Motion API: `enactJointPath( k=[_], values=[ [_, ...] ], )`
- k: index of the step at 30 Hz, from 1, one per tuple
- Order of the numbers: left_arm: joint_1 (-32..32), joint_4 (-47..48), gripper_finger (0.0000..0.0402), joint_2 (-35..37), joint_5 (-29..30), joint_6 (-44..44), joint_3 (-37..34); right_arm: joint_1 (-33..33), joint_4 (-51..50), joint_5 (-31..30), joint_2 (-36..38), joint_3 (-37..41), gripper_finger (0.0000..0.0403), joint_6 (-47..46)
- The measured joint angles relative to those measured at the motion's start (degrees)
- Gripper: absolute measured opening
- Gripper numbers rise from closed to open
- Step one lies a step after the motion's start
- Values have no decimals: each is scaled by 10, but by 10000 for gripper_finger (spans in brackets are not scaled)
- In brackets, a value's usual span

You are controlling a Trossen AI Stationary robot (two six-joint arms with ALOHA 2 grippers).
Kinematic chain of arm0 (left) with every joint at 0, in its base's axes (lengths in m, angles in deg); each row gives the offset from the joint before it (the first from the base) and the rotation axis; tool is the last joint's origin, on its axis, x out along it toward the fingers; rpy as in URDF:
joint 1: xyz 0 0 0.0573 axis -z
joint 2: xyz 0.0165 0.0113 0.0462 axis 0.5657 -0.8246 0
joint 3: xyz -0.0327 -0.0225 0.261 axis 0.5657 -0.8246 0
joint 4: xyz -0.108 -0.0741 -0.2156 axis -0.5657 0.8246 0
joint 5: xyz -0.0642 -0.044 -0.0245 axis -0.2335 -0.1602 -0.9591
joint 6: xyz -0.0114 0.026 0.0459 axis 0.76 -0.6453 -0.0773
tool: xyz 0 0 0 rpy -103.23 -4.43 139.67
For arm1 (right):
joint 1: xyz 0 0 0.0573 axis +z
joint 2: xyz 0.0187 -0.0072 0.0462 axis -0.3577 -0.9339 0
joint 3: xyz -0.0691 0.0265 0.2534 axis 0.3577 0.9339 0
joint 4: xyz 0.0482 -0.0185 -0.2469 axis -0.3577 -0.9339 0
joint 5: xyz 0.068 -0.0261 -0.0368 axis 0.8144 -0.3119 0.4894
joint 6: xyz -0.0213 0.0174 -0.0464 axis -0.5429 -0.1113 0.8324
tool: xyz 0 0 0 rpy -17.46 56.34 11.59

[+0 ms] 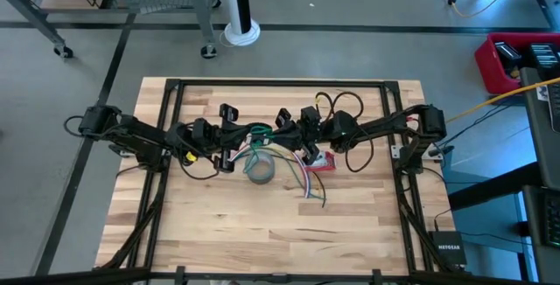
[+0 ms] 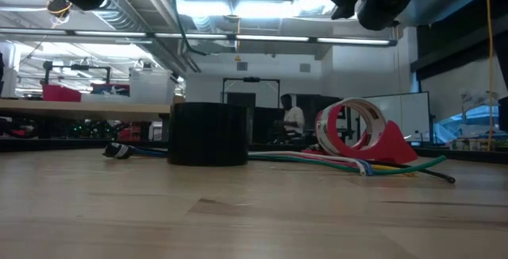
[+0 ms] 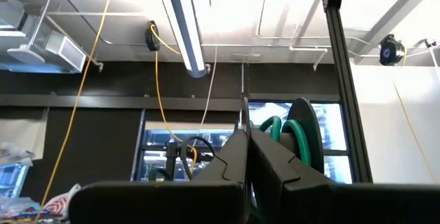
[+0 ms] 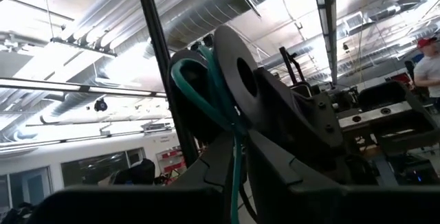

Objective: Coil cords
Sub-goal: Coil the green wire onto the black spool

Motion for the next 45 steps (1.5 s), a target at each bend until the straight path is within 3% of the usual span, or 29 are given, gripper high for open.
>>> enactJointPath(
  k=[45],
  values=[
    [1, 0, 0, -3, -15, 20, 0, -1, -21, 0, 0, -22, 44, 32]
  ],
)
